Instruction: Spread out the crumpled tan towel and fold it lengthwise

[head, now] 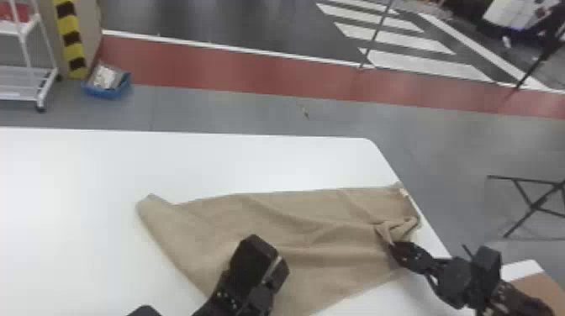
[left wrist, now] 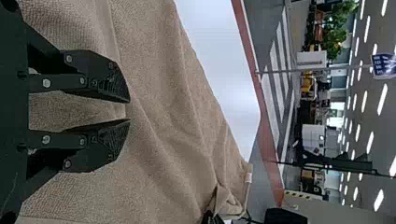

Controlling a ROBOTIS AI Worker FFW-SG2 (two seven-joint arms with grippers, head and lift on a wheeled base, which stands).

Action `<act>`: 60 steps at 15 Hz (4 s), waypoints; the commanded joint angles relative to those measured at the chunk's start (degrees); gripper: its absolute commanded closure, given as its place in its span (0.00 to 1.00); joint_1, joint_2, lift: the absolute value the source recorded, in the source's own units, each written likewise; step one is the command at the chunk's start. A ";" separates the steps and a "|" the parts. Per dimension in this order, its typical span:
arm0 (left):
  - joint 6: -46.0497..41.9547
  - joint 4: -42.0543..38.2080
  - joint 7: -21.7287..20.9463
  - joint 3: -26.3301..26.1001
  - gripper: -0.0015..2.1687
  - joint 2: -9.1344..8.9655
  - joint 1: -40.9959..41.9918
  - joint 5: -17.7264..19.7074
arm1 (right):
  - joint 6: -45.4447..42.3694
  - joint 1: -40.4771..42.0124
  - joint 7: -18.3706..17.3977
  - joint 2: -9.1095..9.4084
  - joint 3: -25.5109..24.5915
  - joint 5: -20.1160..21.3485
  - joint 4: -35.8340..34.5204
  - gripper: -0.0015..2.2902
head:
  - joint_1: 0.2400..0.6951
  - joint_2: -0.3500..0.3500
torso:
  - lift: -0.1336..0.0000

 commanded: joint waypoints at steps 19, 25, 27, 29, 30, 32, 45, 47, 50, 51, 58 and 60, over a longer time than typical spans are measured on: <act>0.07 5.07 0.26 -1.01 0.48 -1.20 -2.02 -1.36 | -0.35 -0.35 -0.08 -0.68 -0.28 -0.70 0.69 0.73 | 1.00 0.00 | 0.07; 0.07 3.66 1.49 1.89 0.64 -0.41 -0.88 -1.09 | -0.53 -0.35 0.18 -0.68 -0.90 -2.20 0.25 0.73 | 1.00 0.00 | 0.07; 0.07 -1.61 1.23 5.67 0.64 0.73 1.32 -0.48 | -0.35 -0.35 0.18 -0.68 -1.87 -2.28 -0.19 0.73 | 1.00 0.00 | 0.07; 3.93 -7.94 1.49 10.24 0.64 3.28 2.37 0.93 | 0.00 -0.35 0.18 -1.30 -2.66 -2.28 -1.68 0.73 | 1.00 0.00 | 0.07; 5.34 -10.93 1.67 13.49 0.64 4.51 3.60 2.25 | 0.53 -0.53 0.18 -1.56 -3.19 -2.28 -2.04 0.73 | 1.00 0.00 | 0.07; 7.45 -17.35 1.93 20.96 0.64 6.97 6.59 6.11 | 2.46 -1.14 0.71 -2.09 -3.98 -2.28 -3.35 0.73 | 1.00 0.00 | 0.07; 10.96 -31.94 3.25 42.41 0.64 10.31 19.34 15.69 | 11.60 -2.99 2.55 -3.76 -8.55 -4.39 -8.71 0.73 | 1.00 0.00 | 0.07; 10.96 -32.02 3.25 42.23 0.64 10.31 19.34 15.61 | 11.07 -2.81 2.55 -3.40 -6.26 -3.43 -8.98 0.73 | 1.00 0.00 | 0.07; 10.79 -31.41 3.78 43.20 0.64 10.93 18.46 15.78 | 11.07 -4.22 1.94 -3.14 -3.19 -2.64 -10.12 0.73 | 1.00 0.00 | 0.07; 10.26 -30.53 4.39 43.29 0.64 11.28 17.58 15.69 | 11.25 -5.89 1.50 -2.70 -2.13 -1.14 -10.12 0.73 | 1.00 0.00 | 0.07; -4.86 -9.52 4.75 44.96 0.64 14.89 -1.40 20.53 | 15.47 -31.90 -6.06 -0.15 9.12 12.48 1.39 0.73 | 1.00 0.13 | 0.07; -6.09 -3.46 4.75 44.96 0.64 15.50 -8.61 22.20 | 15.47 -38.94 -8.79 -0.15 12.81 14.59 7.19 0.73 | 0.84 0.22 | 0.07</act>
